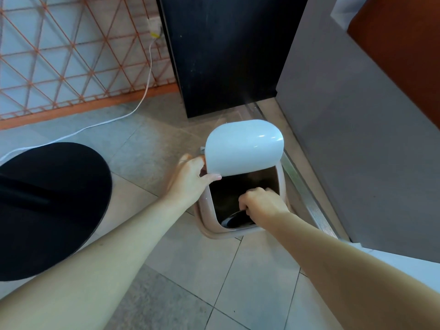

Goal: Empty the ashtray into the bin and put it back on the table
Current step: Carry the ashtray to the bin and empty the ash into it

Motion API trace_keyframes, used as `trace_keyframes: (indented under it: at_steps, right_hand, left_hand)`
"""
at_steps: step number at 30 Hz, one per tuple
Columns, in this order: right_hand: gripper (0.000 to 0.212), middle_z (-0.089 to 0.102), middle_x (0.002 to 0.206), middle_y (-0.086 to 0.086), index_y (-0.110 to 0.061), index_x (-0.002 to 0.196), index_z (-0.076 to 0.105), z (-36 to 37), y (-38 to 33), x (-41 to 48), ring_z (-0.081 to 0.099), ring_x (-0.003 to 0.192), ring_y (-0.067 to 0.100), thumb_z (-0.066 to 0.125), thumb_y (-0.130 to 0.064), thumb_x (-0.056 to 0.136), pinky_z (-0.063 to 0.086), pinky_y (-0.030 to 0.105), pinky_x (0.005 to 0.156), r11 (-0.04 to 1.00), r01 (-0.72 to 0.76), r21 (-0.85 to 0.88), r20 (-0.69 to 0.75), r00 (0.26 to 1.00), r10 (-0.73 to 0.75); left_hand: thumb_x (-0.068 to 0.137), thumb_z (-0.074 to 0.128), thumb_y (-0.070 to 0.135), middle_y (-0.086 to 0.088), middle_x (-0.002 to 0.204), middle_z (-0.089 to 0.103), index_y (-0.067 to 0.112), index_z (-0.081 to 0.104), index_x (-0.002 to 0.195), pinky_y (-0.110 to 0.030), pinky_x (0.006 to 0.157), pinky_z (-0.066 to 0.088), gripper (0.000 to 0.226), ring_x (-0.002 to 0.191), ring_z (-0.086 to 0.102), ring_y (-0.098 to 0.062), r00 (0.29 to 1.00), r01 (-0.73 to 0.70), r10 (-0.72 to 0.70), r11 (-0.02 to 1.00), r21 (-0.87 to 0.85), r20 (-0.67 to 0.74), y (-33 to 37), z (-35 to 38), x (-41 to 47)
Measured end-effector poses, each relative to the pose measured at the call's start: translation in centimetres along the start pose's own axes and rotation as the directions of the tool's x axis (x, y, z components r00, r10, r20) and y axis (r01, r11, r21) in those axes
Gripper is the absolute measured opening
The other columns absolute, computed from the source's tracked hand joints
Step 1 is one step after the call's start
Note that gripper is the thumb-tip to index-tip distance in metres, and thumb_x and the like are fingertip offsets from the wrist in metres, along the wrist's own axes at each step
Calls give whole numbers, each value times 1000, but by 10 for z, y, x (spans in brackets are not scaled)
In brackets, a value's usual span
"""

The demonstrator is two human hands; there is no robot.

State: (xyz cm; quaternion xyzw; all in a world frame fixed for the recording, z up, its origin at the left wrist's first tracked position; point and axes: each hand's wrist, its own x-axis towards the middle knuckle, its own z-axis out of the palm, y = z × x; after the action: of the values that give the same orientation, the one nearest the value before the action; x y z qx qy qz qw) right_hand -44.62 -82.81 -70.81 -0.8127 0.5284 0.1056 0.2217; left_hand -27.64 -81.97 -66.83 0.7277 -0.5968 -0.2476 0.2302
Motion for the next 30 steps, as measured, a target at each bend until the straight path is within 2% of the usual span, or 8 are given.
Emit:
trace_keyframes:
  at_steps: [2, 7, 12, 16, 21, 23, 27, 30]
  right_hand:
    - [27, 62, 110, 9, -13, 102, 62, 1, 1, -2, 52, 94, 33, 48, -1, 82, 38, 32, 88, 1000, 5, 11, -26, 1000, -5]
    - [28, 62, 108, 7, -13, 103, 62, 2, 1, -7, 37, 78, 22, 48, -1, 82, 24, 26, 75, 997, 65, -35, -82, 994, -67]
    - [25, 62, 106, 5, -15, 99, 61, -3, 5, -12, 49, 87, 30, 47, -1, 84, 43, 36, 82, 996, 83, -13, -34, 996, -83]
    - [23, 62, 101, 6, -11, 97, 63, -16, 5, -16, 55, 89, 29, 46, -1, 84, 45, 35, 73, 965, 3, 262, -212, 976, 54]
    - [17, 67, 103, 9, -9, 98, 65, -31, 2, -21, 59, 96, 26, 55, -5, 84, 49, 37, 83, 820, -97, 564, -155, 963, 221]
    - [19, 69, 102, 9, -8, 100, 65, -36, 3, -22, 59, 94, 26, 56, -6, 83, 48, 35, 84, 792, -115, 599, -148, 957, 251]
    - [19, 60, 87, 2, -6, 99, 65, -45, 4, -22, 50, 82, 17, 57, -7, 82, 37, 24, 73, 732, -148, 665, -112, 949, 294]
    - [17, 57, 78, 1, -5, 97, 64, -51, 5, -24, 50, 80, 19, 59, -5, 81, 38, 26, 72, 662, -190, 725, -41, 948, 317]
  left_hand:
    - [76, 68, 33, 15, 70, 32, 19, 67, 98, 2, 56, 32, 26, 59, 36, 3, 1000, 7, -7, 1000, 18, 4, 1, 1, 0]
    - [75, 67, 38, 4, 81, 42, 20, 66, 97, -14, 50, 22, 28, 68, 42, -14, 999, 42, -44, 996, 78, 17, 2, 0, 0]
    - [77, 66, 36, 1, 90, 46, 21, 63, 104, -12, 51, 22, 31, 78, 44, -17, 998, 50, -53, 997, 66, 45, 5, -1, 0]
    - [77, 67, 24, -5, 114, 58, 17, 51, 116, -12, 58, 29, 43, 95, 47, -15, 995, 88, -83, 994, -70, 64, 13, -3, 0]
    - [78, 66, 5, -13, 126, 57, 20, 25, 141, -3, 58, 33, 77, 101, 49, -16, 994, 104, -95, 957, -270, 44, 24, -3, -4]
    - [78, 66, 4, -14, 128, 54, 19, 22, 143, -6, 65, 37, 80, 108, 50, -21, 993, 115, -109, 953, -282, 37, 27, -2, -5]
    - [80, 65, 11, -10, 138, 46, 18, 25, 142, -31, 99, 37, 75, 126, 44, -27, 981, 195, -187, 948, -252, 58, 29, 1, -5]
    - [80, 65, 14, -7, 143, 39, 17, 27, 142, -37, 103, 36, 73, 129, 41, -27, 976, 215, -209, 959, -186, 51, 30, 1, -6]
